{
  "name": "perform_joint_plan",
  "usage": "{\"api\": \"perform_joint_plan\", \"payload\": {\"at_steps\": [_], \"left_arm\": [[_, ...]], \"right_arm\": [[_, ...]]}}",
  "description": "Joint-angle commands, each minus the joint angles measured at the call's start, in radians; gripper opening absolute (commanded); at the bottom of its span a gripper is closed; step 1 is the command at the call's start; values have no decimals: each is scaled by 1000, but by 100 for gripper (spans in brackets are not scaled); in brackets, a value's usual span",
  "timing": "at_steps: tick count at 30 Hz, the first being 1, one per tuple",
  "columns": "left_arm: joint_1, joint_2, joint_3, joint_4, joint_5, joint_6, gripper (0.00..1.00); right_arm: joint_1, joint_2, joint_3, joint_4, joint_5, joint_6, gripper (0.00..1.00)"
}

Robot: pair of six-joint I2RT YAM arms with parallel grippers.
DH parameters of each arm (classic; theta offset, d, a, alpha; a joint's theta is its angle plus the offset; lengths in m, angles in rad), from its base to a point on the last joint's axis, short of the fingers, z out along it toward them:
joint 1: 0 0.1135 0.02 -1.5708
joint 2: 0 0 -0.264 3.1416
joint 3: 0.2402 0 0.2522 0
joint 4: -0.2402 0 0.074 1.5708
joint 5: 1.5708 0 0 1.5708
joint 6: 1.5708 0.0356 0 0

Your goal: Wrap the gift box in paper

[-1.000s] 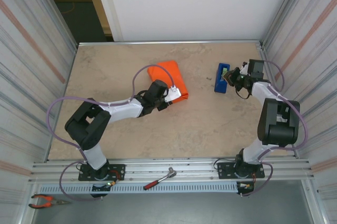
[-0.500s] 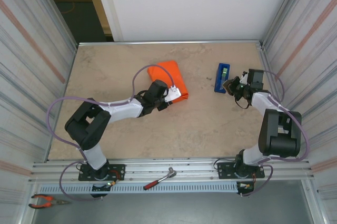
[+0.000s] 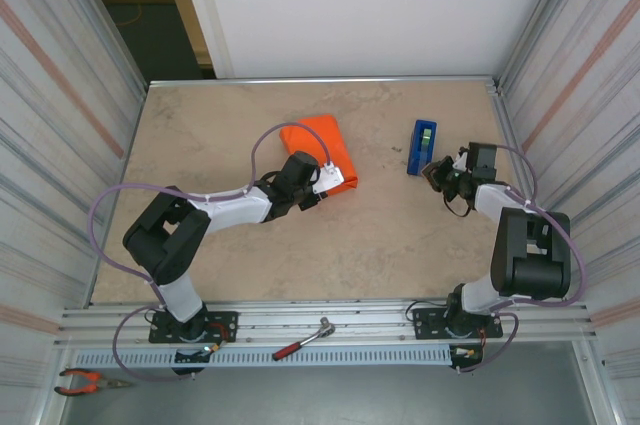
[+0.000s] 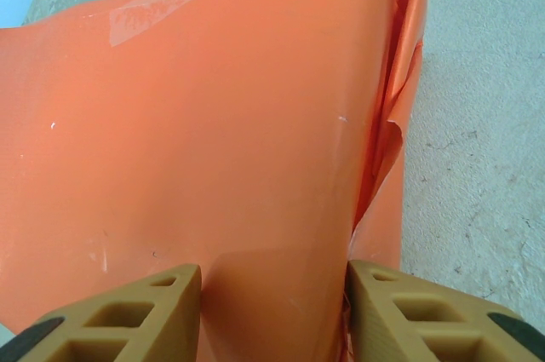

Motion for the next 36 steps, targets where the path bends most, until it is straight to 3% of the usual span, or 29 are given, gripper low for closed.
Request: {"api": "perform_joint_plan", "payload": {"at_steps": [1, 13, 27, 36], "left_arm": [[-4, -1, -1, -93, 0, -26, 46], [-5, 1, 1, -96, -1, -26, 46], [-9, 4, 2, -96, -1, -26, 46], [-14, 3, -1, -96, -2, -32, 46]], "right_arm": [[1, 40, -27, 2, 0, 12, 0], [16, 215, -9, 163, -15, 132, 0], [60, 273, -9, 218, -12, 204, 0], [86, 148, -6, 145, -33, 126, 0]]}}
